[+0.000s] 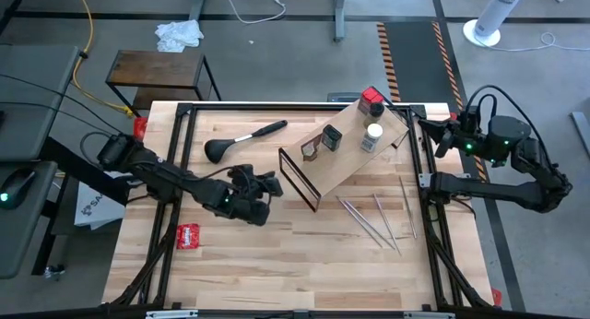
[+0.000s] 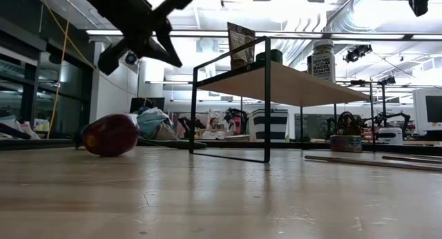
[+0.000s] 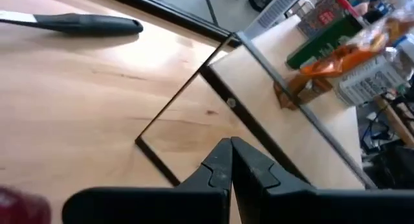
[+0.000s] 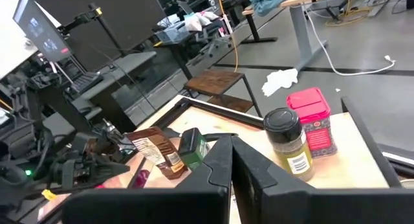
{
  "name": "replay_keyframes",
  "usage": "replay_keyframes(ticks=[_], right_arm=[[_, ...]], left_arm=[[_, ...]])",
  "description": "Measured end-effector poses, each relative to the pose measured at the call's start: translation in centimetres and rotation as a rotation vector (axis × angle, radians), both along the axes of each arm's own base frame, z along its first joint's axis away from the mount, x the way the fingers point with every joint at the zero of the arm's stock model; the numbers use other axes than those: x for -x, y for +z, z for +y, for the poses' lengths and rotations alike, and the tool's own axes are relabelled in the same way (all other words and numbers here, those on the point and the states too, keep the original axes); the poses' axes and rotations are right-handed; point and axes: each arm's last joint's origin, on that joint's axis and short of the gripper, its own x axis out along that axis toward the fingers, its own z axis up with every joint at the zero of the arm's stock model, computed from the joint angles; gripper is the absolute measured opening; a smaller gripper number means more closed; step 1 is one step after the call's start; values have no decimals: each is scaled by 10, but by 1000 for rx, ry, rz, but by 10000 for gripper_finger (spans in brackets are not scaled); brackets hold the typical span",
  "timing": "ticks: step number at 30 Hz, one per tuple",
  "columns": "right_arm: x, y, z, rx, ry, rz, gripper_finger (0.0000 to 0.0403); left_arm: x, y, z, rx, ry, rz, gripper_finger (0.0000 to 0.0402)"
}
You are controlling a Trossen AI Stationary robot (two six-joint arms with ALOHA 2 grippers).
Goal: Shelf spices
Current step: Move the shelf to the center of the table
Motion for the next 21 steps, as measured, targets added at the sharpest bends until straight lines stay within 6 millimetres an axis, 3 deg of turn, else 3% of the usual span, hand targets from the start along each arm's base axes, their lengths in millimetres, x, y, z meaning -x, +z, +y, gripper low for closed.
replay_keyframes(ticks=[9,21], right_arm=[[-1,1,0,8,1,-3,0],[-1,1,0,28,18,4,0]], left_arm=[[-21,8,35,-35,-65,55,0],[-32,13,95,16,-165,114,0]])
